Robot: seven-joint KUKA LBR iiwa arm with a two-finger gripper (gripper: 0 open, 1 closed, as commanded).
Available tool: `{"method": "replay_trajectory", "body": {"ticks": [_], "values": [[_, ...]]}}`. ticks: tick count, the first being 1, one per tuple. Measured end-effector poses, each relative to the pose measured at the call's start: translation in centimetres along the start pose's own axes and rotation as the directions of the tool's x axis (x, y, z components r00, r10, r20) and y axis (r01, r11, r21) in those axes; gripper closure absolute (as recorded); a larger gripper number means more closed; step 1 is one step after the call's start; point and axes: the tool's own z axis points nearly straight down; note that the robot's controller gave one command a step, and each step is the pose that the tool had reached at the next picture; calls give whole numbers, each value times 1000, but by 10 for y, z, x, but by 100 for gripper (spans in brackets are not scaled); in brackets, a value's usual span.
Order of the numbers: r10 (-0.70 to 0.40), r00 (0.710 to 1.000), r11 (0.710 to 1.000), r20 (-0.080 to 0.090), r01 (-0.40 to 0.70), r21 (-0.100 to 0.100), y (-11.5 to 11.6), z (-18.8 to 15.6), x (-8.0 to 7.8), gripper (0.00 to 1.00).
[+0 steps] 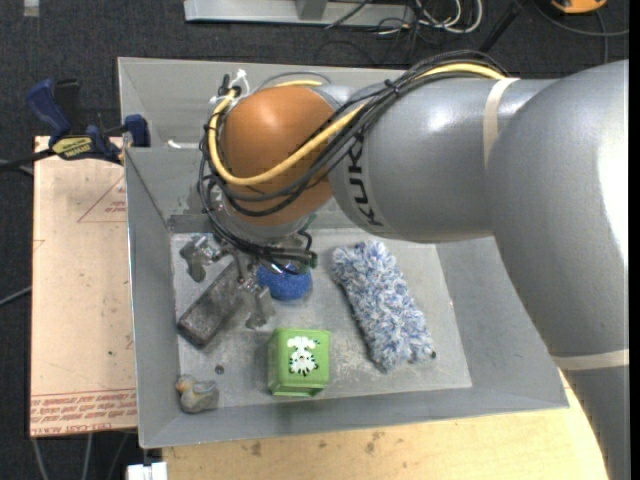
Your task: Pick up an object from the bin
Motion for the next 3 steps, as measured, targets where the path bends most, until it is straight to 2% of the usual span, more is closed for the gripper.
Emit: {"method": "replay_trajectory", "body": {"ticks": [1,2,3], "values": [[-173,985,985,2,173,2,-18,62,-7,0],[-332,943,943,-1,332,-3,-6,67,2,100],[-332,943,943,-1,332,-3,-7,67,2,100]]}}
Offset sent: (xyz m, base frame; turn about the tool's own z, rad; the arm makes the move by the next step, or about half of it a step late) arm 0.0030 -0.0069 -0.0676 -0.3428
